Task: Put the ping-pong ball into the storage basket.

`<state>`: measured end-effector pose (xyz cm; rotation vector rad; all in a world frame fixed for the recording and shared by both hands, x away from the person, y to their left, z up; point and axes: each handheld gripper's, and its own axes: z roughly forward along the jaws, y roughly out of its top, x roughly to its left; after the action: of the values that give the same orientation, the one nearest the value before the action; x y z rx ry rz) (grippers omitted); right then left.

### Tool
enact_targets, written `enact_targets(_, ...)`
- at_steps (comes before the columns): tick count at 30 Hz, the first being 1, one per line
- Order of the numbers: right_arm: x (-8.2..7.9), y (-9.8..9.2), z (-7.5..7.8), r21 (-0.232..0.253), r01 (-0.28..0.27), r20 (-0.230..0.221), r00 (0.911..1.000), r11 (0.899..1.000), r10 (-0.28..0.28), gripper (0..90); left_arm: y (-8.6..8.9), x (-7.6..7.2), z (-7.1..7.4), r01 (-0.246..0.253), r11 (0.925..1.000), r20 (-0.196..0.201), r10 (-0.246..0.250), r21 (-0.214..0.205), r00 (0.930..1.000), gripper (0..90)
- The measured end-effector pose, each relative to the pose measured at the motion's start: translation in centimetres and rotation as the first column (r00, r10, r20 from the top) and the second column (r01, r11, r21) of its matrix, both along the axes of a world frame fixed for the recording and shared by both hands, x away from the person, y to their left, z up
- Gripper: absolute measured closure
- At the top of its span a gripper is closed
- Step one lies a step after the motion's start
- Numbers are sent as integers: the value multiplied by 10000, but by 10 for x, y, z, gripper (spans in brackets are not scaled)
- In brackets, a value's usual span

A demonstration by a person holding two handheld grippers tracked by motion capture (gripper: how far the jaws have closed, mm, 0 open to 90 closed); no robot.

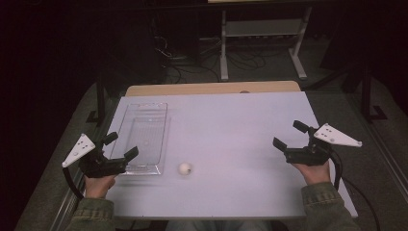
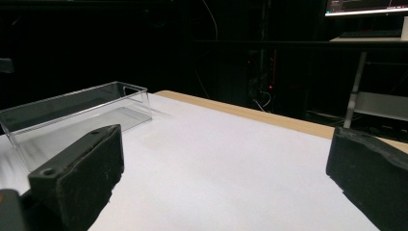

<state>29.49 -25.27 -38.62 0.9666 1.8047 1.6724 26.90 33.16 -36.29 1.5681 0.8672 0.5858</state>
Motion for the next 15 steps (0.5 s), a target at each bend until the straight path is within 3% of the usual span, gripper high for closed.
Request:
enact_targets(9, 0, 1, -4, -232, -100, 61, 9999, 9997, 101, 0, -4, 0, -1, -23, 9996, -96, 25, 265, 10000, 0)
enact_targets(15, -1, 2, -4, -411, -228, 69, 9997, 9989, 232, 0, -6, 2, -1, 11, 9999, -213, -9, 100, 9998, 0)
